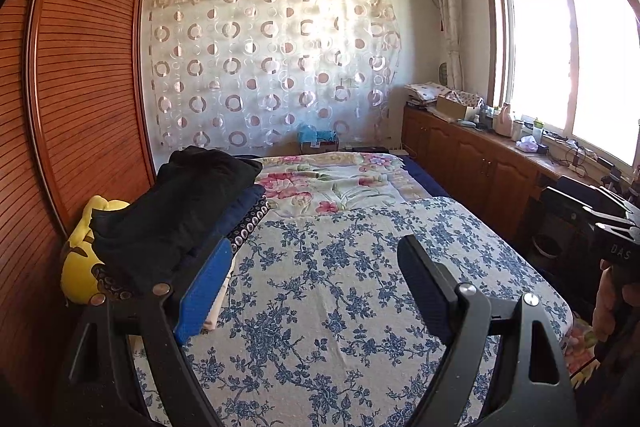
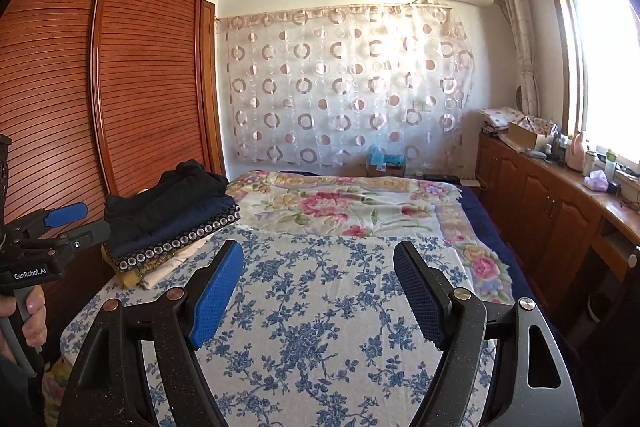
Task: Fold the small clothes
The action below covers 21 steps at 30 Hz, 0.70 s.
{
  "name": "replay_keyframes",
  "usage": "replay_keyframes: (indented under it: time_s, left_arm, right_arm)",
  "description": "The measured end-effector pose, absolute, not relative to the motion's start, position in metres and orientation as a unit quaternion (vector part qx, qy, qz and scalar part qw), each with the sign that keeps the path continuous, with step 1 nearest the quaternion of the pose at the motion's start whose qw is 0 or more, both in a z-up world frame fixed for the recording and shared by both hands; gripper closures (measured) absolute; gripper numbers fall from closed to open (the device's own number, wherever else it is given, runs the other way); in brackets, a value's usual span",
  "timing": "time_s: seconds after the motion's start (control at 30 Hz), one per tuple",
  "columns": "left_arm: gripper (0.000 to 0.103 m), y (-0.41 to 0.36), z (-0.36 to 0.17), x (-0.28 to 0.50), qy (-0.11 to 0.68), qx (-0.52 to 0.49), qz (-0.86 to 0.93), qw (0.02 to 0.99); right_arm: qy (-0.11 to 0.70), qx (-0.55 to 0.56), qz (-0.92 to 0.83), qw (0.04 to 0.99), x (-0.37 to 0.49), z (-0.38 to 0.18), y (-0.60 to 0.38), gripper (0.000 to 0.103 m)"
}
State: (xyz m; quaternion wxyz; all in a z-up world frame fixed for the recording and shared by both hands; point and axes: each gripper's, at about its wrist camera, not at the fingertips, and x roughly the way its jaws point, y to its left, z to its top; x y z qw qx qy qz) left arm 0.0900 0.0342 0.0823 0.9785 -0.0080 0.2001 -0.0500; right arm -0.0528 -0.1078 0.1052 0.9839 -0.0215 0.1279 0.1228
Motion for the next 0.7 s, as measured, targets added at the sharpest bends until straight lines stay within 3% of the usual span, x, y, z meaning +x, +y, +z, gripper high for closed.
replay_keyframes:
  time_s: [0.7]
  left_arm:
    - [0.018, 0.027, 0.09, 0.088, 0.189, -0.013, -0.053, 0.981]
  right_arm:
    - [0.129, -0.015, 0.12, 0.984, -0.046, 0.098, -0.122, 0.024]
